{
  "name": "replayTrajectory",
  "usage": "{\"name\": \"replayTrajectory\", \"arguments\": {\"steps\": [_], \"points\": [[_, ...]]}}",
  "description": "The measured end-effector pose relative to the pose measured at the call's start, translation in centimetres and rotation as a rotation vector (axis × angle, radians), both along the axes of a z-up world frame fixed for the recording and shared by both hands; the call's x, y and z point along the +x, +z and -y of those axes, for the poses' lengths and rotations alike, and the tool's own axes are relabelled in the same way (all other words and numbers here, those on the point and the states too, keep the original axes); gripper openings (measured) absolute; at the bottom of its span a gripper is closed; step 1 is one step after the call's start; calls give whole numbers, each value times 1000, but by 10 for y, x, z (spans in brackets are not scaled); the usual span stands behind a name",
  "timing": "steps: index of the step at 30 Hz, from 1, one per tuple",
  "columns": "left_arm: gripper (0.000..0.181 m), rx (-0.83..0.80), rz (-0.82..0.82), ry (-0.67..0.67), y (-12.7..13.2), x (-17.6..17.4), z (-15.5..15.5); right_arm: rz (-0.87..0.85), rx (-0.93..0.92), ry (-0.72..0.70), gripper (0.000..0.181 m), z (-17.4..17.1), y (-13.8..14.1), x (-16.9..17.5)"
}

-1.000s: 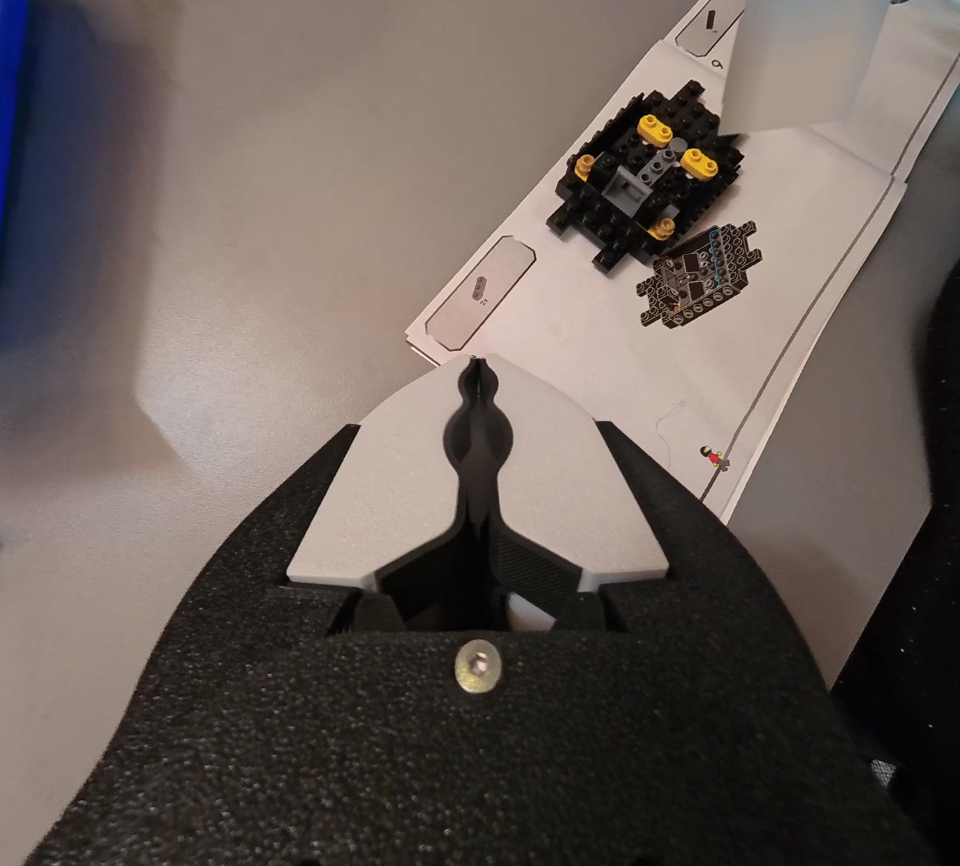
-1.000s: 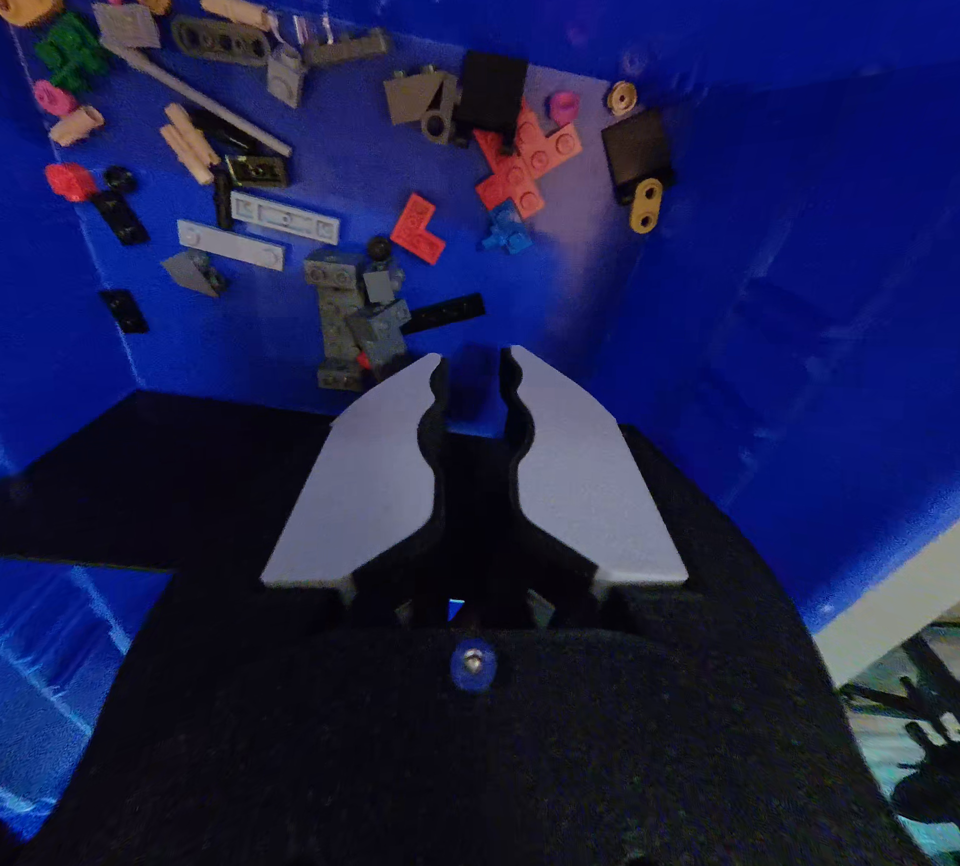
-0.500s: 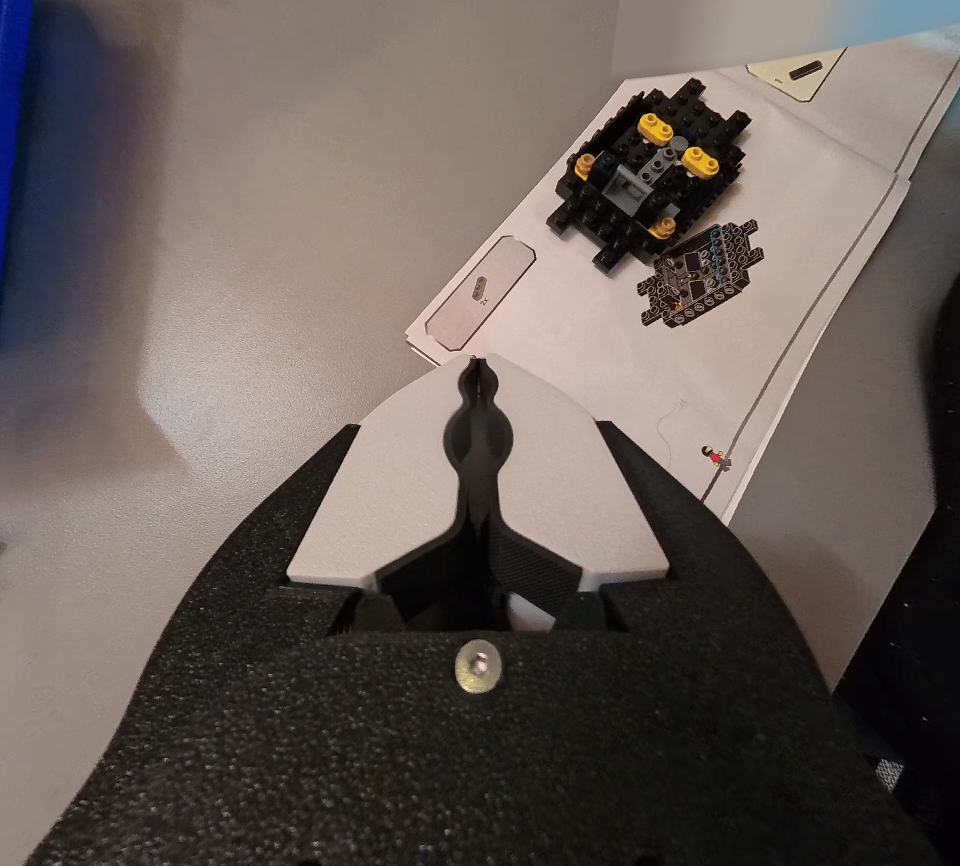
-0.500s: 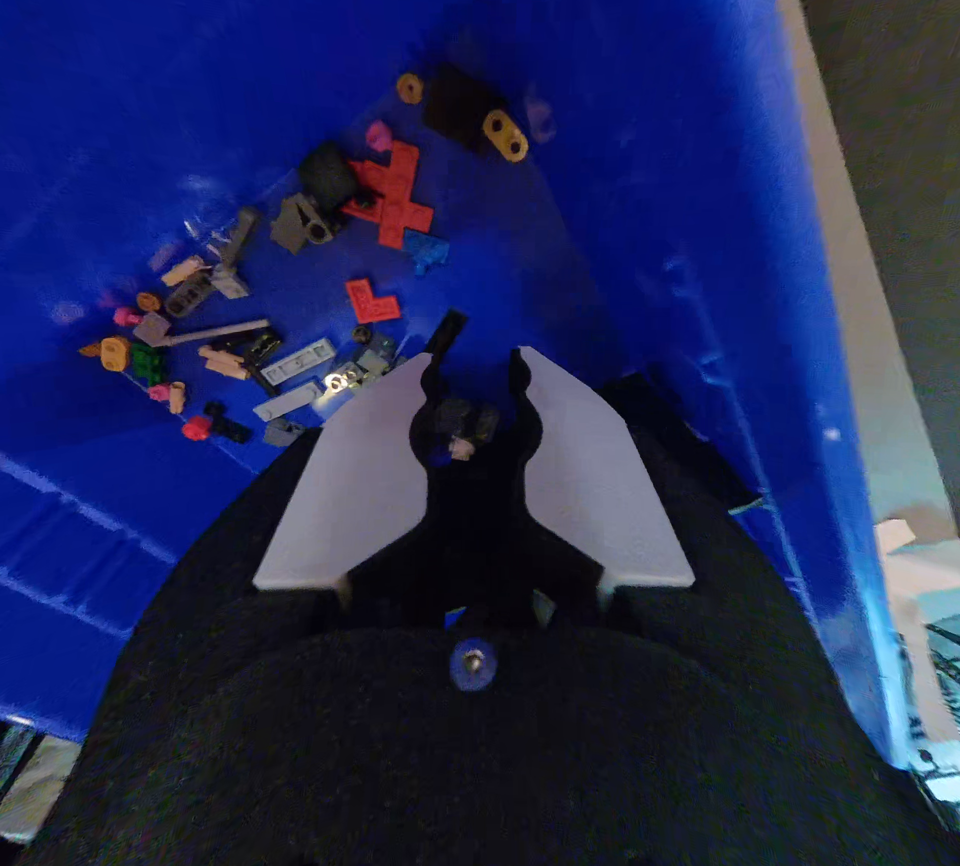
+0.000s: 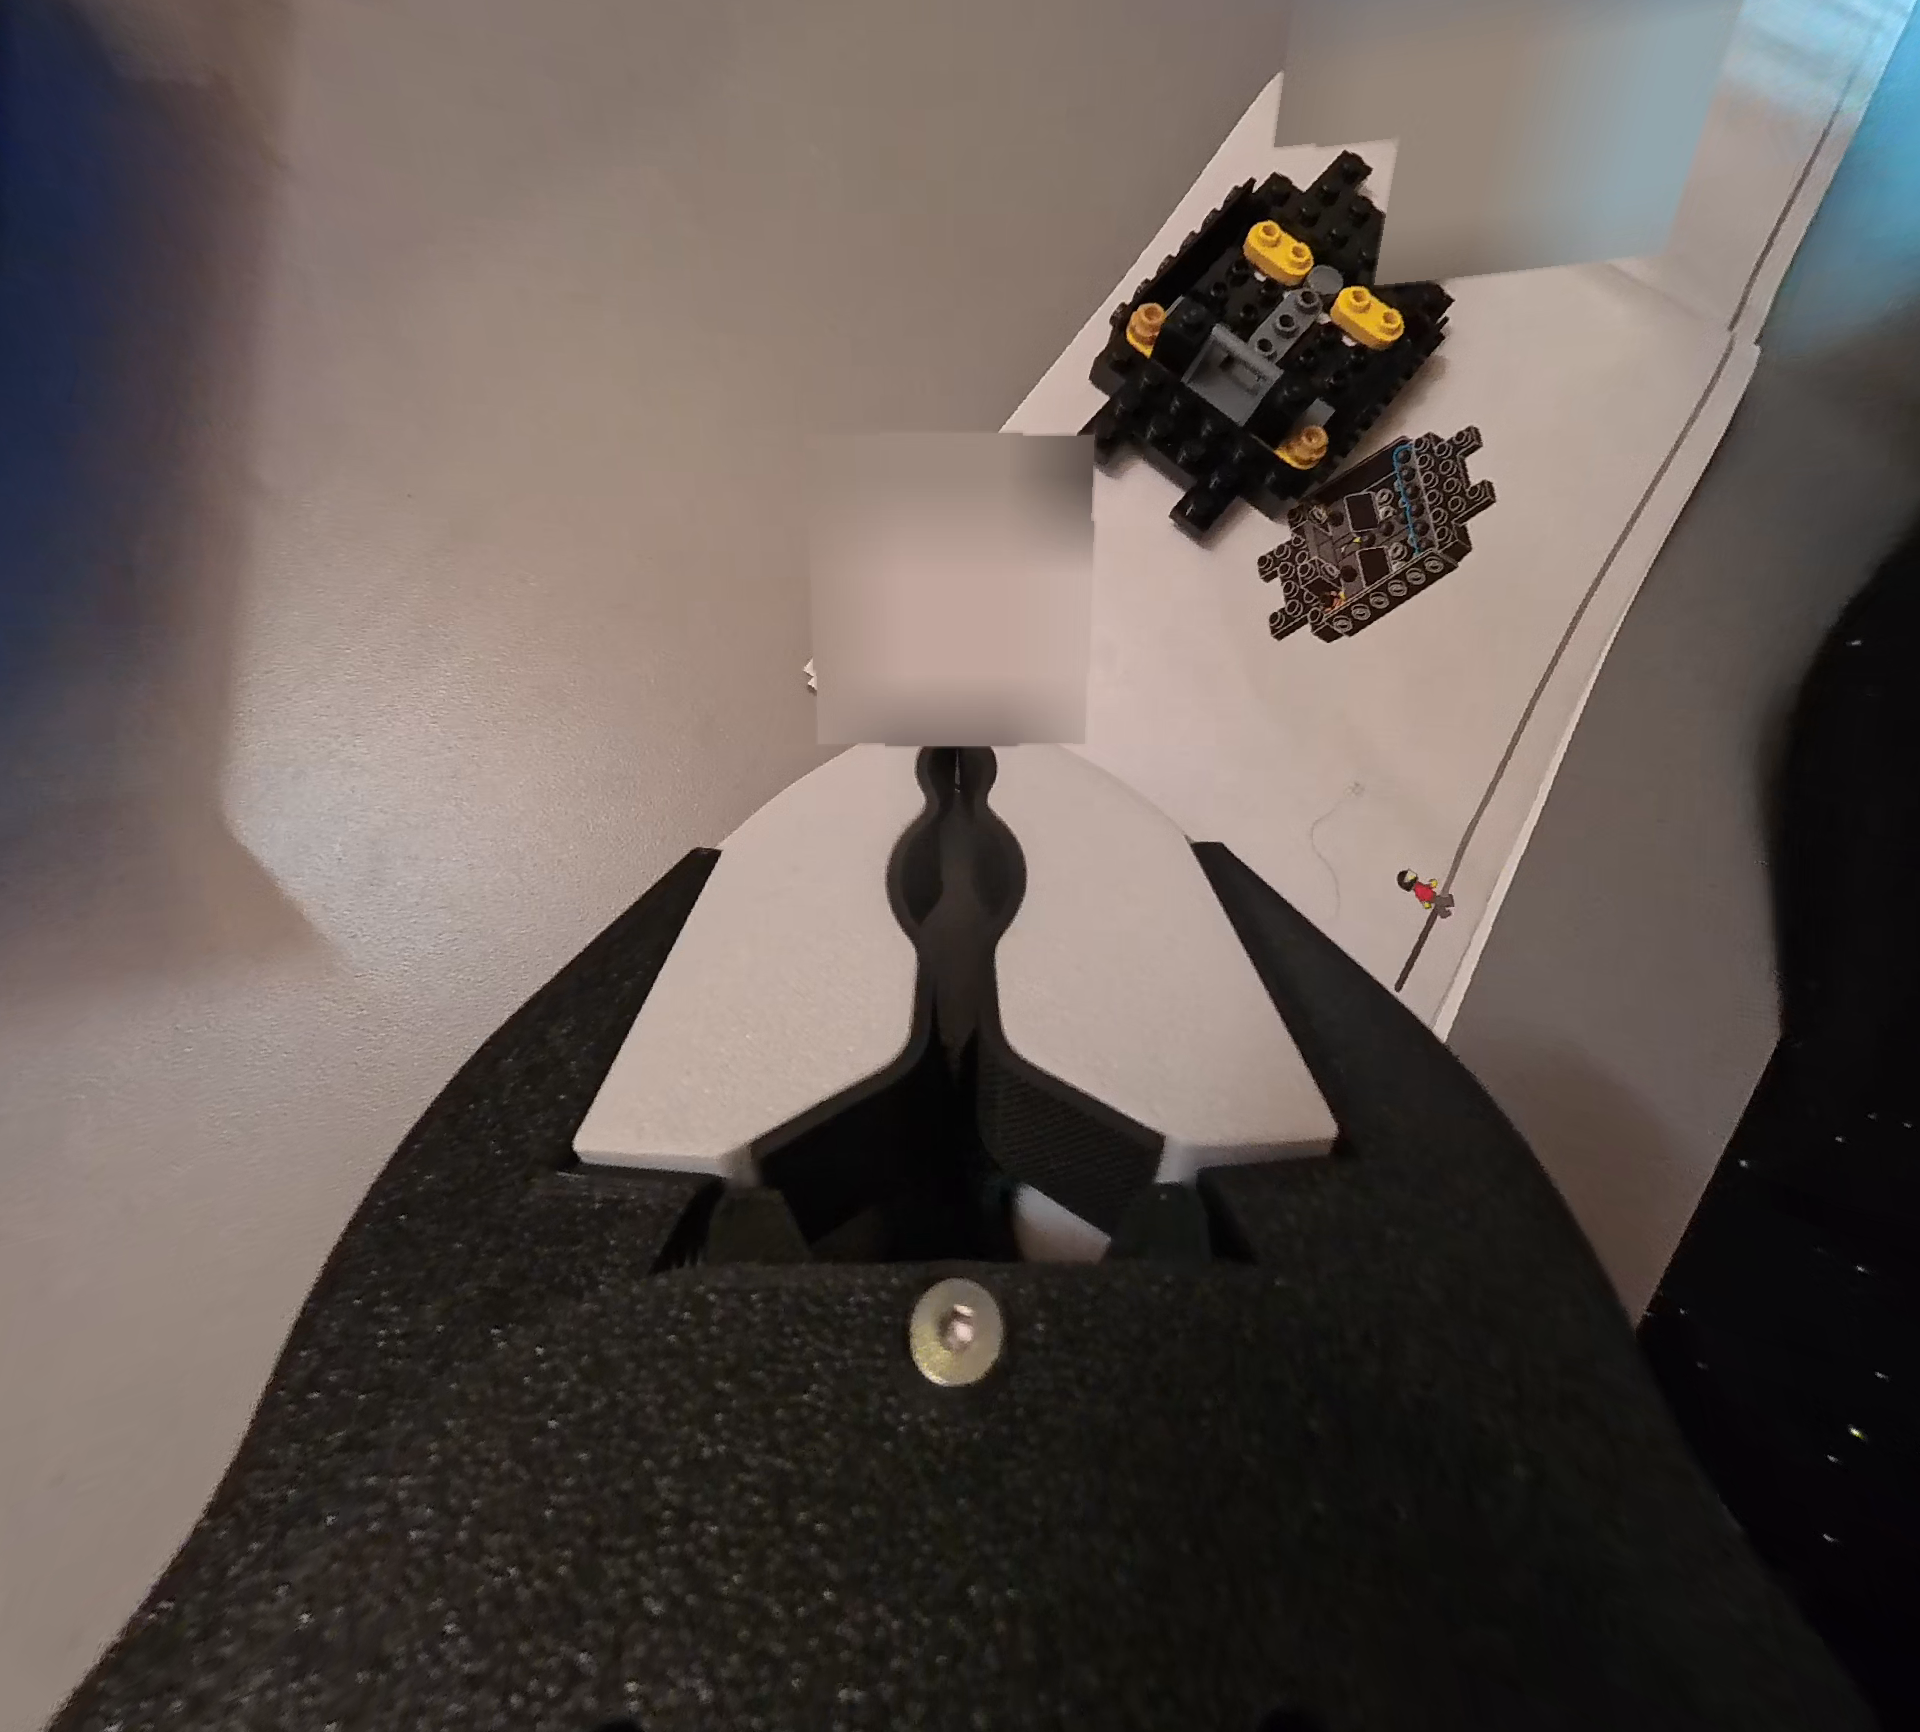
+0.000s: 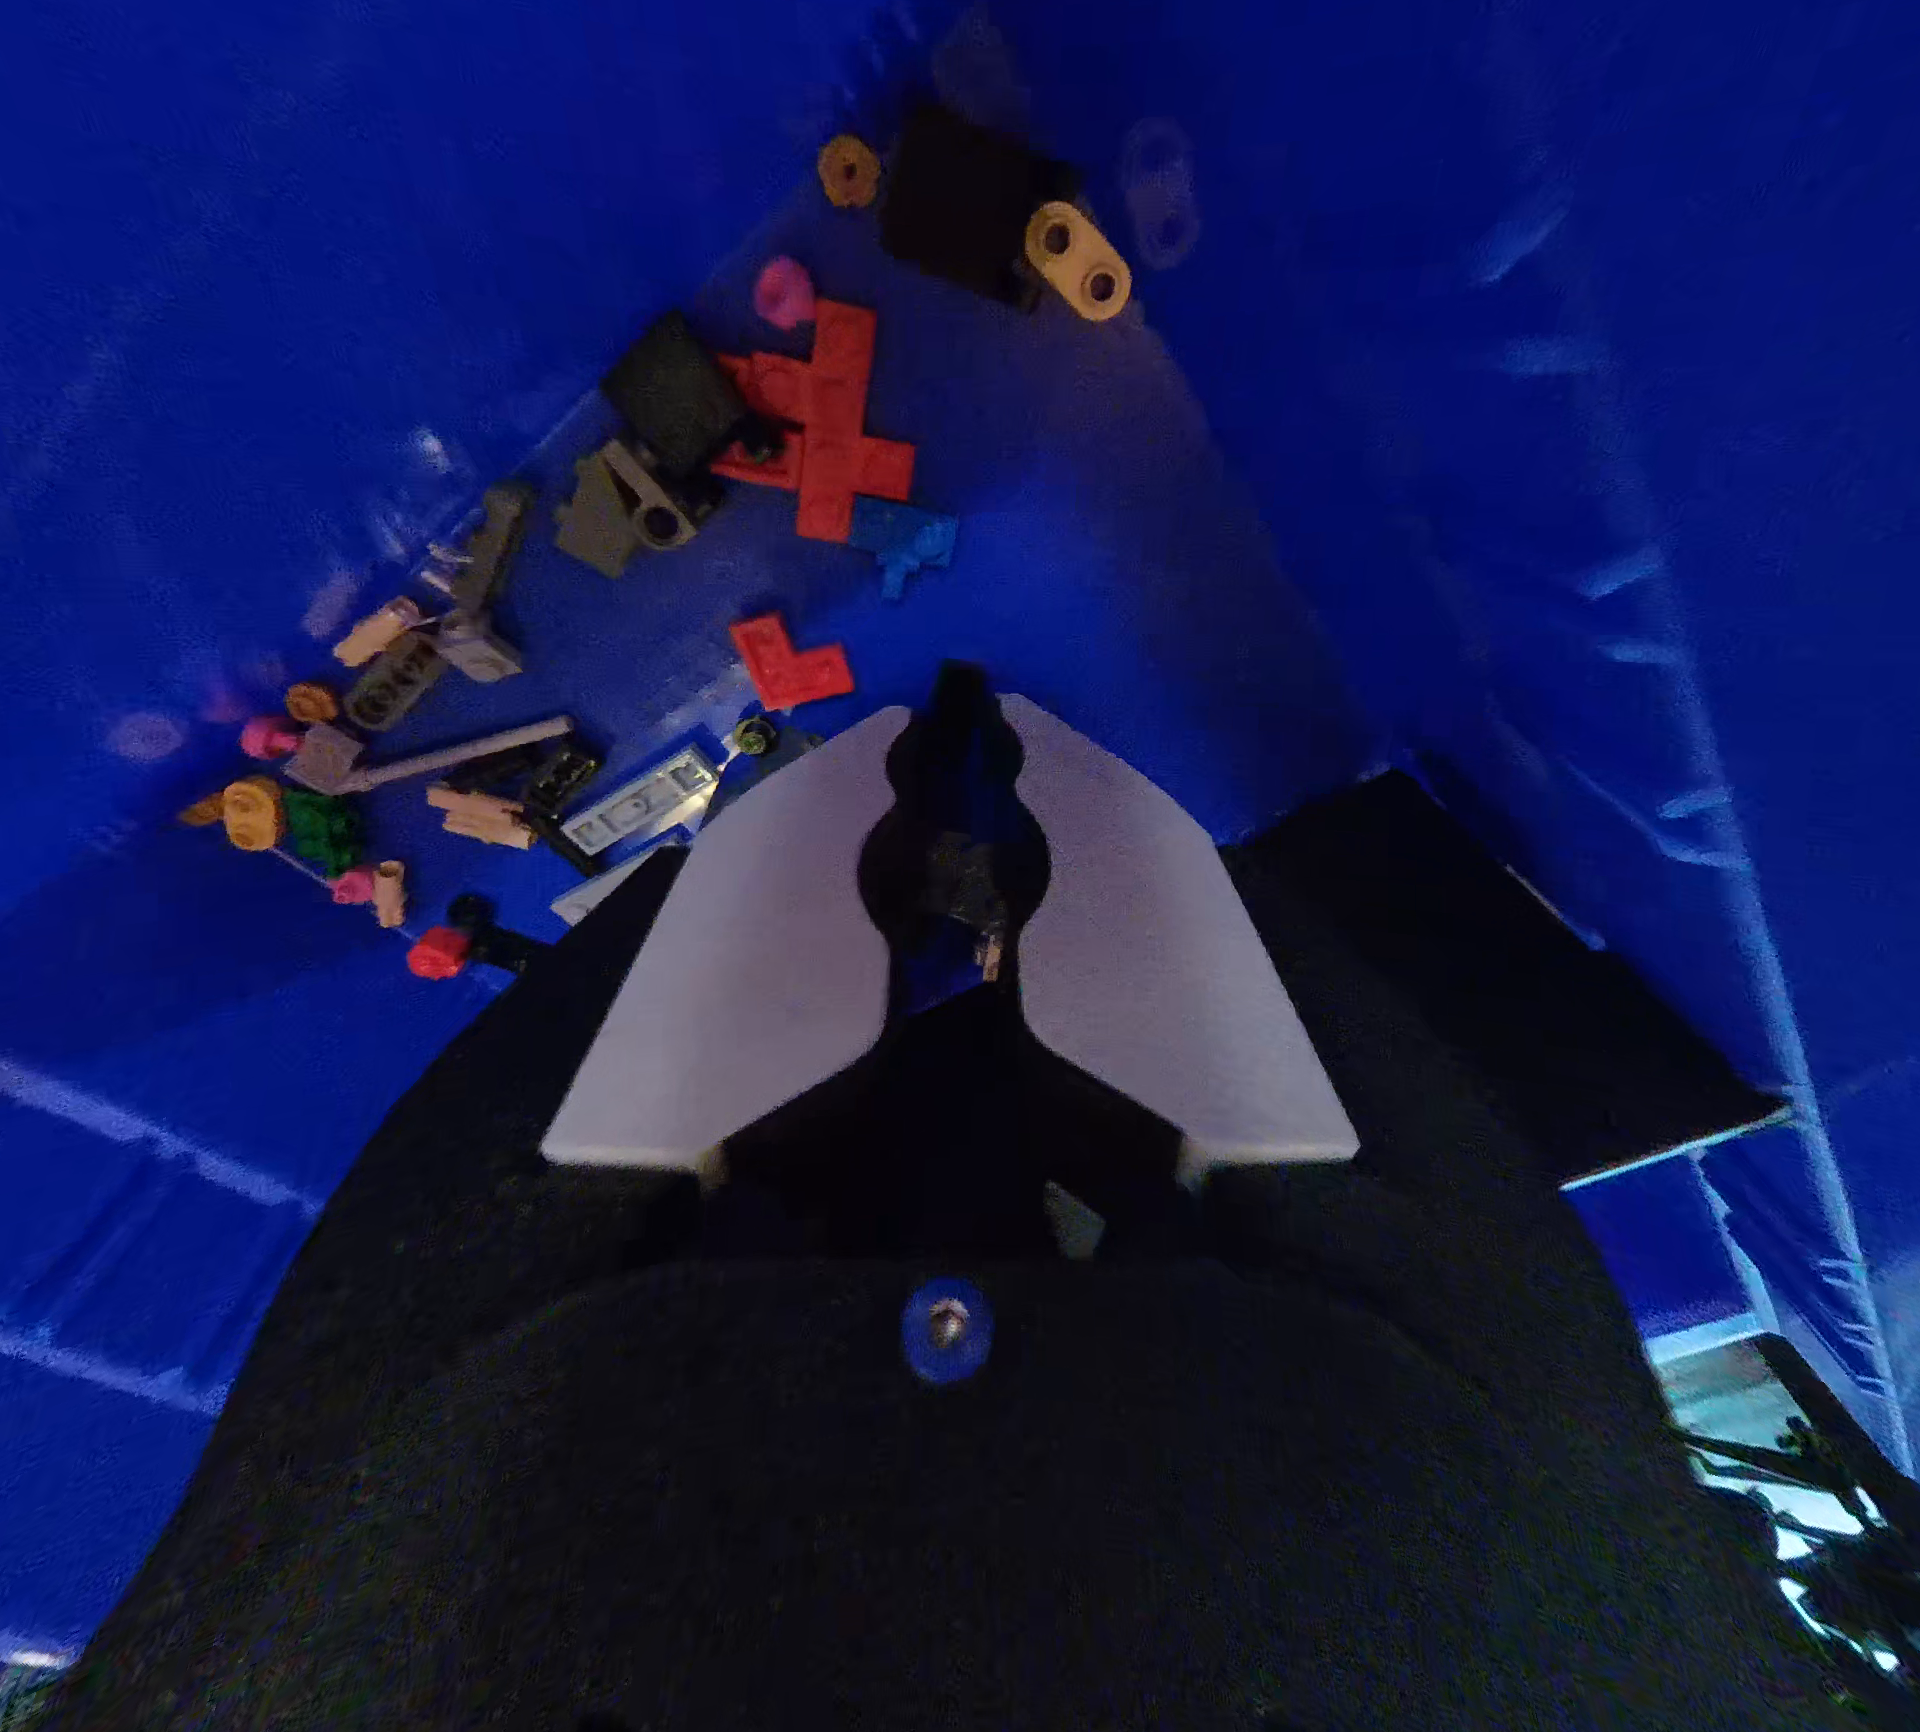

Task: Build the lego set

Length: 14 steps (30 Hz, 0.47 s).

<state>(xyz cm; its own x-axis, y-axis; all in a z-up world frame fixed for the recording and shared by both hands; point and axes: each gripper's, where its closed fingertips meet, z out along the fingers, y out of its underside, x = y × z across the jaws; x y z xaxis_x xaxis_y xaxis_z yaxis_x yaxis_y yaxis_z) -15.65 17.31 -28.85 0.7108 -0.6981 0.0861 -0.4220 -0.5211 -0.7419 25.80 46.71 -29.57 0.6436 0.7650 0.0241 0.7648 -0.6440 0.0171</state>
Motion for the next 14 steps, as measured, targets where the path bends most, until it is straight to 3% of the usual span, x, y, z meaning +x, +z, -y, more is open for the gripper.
{"name": "replayTrajectory", "arguments": {"steps": [5,8,11,14], "points": [[0,-7,11,-5,0,7,-7,-8,22,53,9,0,2,0],[0,-6,9,-12,2,11,-7,-85,92,52,9,-2,20,0],[6,7,3,-35,5,14,-7,-372,209,20,9,3,74,-21],[25,70,36,-40,15,19,-9,-875,318,113,7,38,161,-62]]}}
